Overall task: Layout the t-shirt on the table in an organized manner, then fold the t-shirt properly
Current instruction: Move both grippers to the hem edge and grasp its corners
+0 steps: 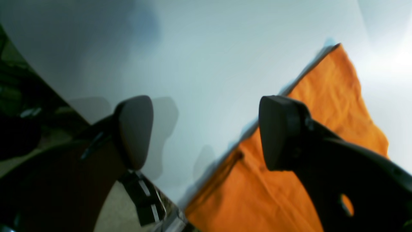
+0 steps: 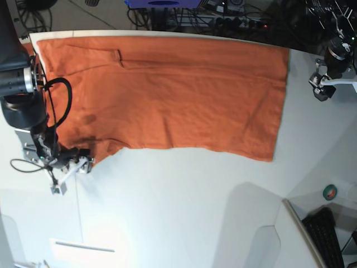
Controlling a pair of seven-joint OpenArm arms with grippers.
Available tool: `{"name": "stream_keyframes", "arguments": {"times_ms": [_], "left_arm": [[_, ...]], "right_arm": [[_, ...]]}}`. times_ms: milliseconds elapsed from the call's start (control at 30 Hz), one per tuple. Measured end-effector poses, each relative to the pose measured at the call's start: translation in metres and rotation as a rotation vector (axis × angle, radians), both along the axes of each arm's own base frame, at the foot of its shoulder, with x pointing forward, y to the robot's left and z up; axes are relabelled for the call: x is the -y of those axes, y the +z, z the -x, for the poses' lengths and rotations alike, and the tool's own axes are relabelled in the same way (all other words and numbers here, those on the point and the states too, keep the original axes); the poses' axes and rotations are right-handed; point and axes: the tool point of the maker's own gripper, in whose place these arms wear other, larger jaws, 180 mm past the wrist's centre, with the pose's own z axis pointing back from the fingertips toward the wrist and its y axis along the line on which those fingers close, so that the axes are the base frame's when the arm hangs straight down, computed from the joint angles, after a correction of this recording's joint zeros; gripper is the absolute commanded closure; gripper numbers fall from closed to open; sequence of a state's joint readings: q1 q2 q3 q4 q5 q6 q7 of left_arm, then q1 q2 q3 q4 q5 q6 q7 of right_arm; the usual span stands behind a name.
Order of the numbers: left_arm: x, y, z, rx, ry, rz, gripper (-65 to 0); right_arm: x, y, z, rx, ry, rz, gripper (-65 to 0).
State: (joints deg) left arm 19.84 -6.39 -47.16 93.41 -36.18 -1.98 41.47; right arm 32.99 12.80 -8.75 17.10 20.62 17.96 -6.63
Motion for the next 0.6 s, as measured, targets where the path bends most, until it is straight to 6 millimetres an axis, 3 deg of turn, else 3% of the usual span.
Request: {"name": "stream_keyframes", "arguments": {"times_ms": [100, 167, 300, 400, 600], "left_arm": [[0.002, 0.000, -0.017, -0.015, -0.062, -0.016, -48.4], [0.015, 0.002, -0.048, -0.019, -0.175, -0.028, -48.4], [0.044, -0.011, -0.111, -0.085, -0.345, 0.041, -48.4], [0.056, -0.029, -0.143, -0.161, -0.385, 0.116, -48.4], [0.066, -0.035, -0.192, -0.229, -0.450, 0.128, -48.4]], "right_arm": [[-0.002, -0.002, 0.002, -0.008, 0.002, -0.002, -13.2], [-0.004, -0.003, 0.003, -0.010, 0.003, -0.006, 0.0], [-0.011, -0.005, 0.005, -0.032, 0.011, -0.016, 0.0], [-0.011, -0.004, 0.005, -0.051, 0.015, -0.015, 0.0], [-0.012, -0.004, 0.005, -0.052, 0.024, -0.010, 0.0]]}}
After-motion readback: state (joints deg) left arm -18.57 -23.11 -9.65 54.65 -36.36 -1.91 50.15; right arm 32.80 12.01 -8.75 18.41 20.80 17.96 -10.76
